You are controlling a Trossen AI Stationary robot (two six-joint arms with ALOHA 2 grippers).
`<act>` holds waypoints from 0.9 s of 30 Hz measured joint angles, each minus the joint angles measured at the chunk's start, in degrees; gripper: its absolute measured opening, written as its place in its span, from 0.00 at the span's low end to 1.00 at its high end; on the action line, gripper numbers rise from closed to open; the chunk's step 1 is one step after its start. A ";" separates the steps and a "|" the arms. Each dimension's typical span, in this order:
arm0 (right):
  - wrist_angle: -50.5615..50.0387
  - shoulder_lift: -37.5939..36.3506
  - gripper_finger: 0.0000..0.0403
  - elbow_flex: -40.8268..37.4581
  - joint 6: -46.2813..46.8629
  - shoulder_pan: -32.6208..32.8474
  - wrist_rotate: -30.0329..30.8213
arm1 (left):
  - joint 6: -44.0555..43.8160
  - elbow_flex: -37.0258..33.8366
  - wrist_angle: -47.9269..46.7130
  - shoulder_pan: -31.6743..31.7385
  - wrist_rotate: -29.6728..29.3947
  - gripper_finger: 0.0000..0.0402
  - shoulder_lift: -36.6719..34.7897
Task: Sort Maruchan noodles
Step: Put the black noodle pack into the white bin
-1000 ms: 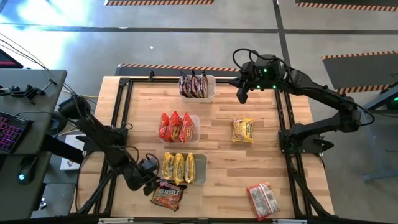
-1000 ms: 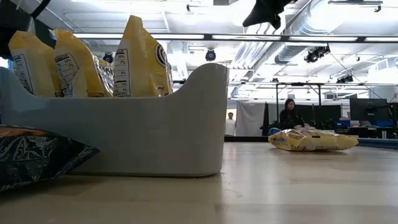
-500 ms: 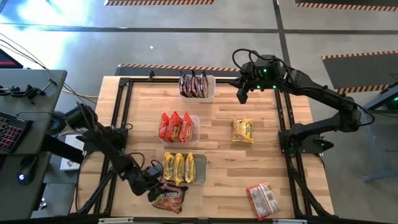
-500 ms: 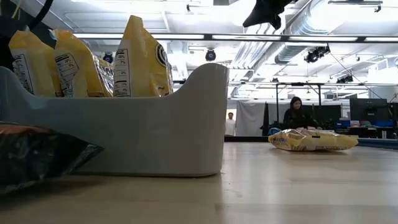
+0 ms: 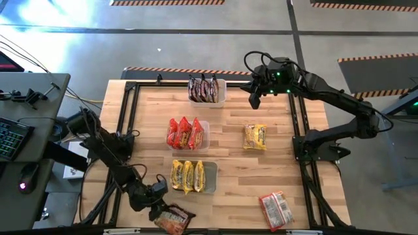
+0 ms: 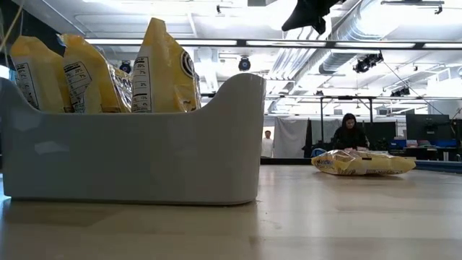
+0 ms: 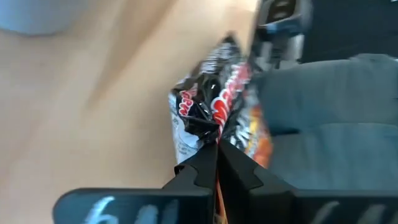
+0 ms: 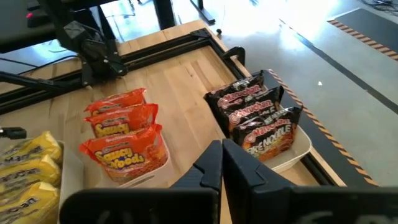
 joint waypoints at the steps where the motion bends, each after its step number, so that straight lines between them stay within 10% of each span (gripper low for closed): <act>1: 0.04 0.00 0.00 0.00 -0.08 0.00 -0.49 | -0.14 0.56 -0.33 -0.19 -0.02 0.00 -0.63; 27: 10.23 2.11 0.00 -0.02 1.90 1.35 -25.96 | 11.40 27.84 -46.53 8.93 -16.60 0.00 -26.77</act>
